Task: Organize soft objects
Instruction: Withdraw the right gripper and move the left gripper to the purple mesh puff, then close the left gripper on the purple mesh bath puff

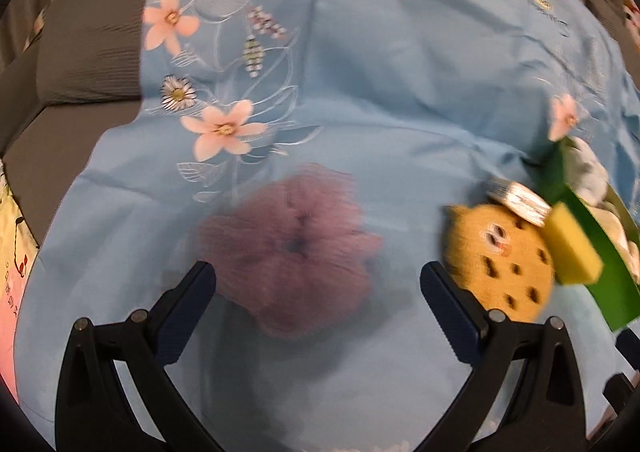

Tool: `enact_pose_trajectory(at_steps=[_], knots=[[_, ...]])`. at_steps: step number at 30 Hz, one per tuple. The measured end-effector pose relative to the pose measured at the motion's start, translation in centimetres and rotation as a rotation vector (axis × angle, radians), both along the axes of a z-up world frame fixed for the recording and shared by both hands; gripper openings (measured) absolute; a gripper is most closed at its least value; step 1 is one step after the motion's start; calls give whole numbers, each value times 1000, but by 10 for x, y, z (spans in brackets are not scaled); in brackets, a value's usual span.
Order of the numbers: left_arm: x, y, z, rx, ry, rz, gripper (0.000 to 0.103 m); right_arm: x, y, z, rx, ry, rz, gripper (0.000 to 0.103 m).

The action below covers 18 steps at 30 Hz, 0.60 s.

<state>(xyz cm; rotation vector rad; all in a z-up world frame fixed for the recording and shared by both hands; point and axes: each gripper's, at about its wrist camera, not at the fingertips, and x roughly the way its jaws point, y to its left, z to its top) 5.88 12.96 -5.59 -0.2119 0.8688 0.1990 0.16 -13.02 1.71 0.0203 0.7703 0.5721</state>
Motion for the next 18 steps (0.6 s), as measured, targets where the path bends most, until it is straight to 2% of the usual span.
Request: enact_pose_trajectory(at_steps=[5,8,10,12,14,16,18], knots=[[15,14,-16,-27,20,7,102,8,11,-7,-21,17,3,54],[21,11,-25,-39,18,-21,95,11,19,-11,-26,24,8,54],[25,5,-30,-33,23,-53,74,12,23,-13,-24,31,10,54],[28,1,-35,-37,39,-78,67,14,25,-15,-23,40,8,54],[29,-1,-38,-27,41,-88,53,16,26,-17,-25,46,3,54],[28,-2,-37,-15,33,-95,32,16,26,-17,-26,46,0,54],[28,-3,-36,-13,25,-100,25,16,25,-17,-28,44,-4,54]])
